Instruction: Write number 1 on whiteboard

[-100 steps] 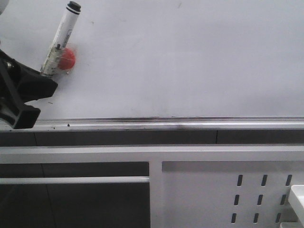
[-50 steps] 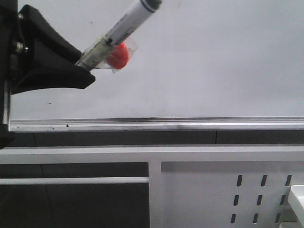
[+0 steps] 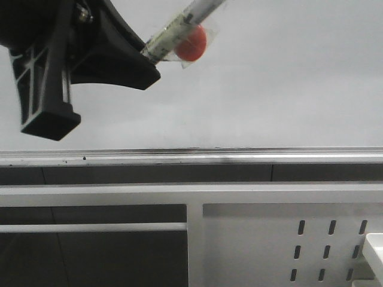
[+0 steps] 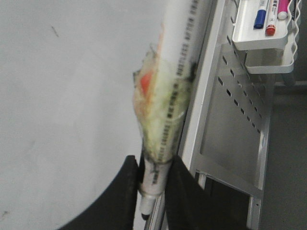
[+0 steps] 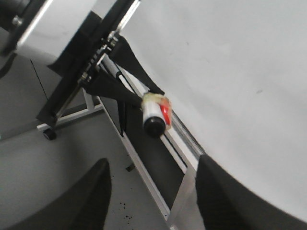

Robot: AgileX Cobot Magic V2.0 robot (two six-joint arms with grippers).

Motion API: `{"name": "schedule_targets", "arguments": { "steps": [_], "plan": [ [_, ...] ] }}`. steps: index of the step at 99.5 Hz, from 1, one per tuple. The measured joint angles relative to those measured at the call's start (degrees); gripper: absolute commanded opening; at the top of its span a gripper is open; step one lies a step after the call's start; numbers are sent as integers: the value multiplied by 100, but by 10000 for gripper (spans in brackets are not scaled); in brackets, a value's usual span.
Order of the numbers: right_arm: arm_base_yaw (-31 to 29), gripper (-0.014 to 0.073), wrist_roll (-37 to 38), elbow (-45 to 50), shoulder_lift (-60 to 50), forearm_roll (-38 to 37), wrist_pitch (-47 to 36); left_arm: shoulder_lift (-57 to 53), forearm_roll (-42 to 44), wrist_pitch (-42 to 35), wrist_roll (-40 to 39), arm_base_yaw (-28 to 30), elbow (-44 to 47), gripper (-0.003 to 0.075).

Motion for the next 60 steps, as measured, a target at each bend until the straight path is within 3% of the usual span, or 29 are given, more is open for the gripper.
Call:
{"name": "schedule_targets", "arguments": {
  "steps": [60],
  "plan": [
    [551, 359, -14, -538, 1307, 27, -157, 40, -12, -46, 0, -148, -66, -20]
  ]
}}
